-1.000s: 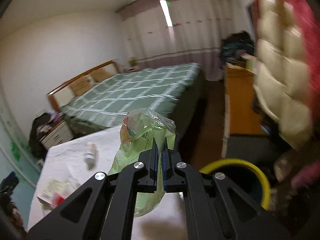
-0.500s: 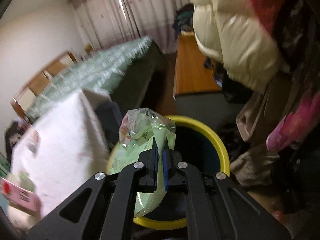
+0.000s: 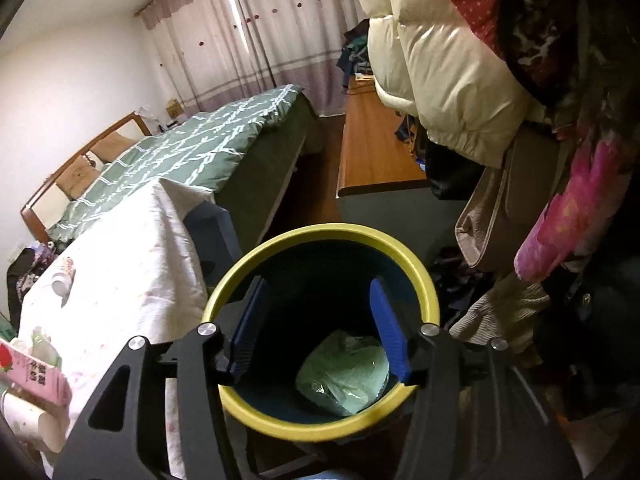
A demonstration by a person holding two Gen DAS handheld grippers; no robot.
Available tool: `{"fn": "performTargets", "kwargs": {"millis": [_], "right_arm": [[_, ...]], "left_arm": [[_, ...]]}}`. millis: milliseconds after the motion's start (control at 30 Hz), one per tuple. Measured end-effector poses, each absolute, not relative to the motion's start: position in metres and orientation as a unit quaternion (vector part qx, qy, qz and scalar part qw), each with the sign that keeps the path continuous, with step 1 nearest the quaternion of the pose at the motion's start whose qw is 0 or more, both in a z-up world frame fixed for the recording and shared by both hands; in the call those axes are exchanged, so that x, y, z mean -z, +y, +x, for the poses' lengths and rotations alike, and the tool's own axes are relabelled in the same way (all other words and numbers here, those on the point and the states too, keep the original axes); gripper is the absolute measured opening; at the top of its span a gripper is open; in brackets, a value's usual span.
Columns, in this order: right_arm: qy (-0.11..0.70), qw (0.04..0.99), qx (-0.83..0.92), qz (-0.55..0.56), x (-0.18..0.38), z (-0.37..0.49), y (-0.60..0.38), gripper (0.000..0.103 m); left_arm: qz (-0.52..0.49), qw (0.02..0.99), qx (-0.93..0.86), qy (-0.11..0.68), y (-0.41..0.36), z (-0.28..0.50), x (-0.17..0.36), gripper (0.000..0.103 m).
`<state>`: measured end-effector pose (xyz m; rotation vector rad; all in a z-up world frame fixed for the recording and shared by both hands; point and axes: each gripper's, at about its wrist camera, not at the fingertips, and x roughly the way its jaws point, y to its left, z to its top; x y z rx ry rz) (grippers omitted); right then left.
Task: Collect trash
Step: 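Carry the green bag to the yellow bin and release it with the right gripper, then grasp the white paper cup with the left gripper and carry it to the bin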
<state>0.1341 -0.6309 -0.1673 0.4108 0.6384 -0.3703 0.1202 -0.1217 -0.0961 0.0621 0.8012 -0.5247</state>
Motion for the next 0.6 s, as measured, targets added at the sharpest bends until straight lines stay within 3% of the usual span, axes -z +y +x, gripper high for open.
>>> {"fn": "performTargets", "kwargs": {"millis": [133,600], "right_arm": [[0.311,0.914,0.170,0.200,0.165,0.134,-0.624,0.054],[0.323,0.911,0.143,0.215,0.177,0.139,-0.623,0.055]], "left_arm": [[0.011,0.864,0.249,0.438,-0.124,0.143,0.115,0.099],[0.000,0.823,0.270,0.500,-0.139,0.175,0.137,0.099]]}}
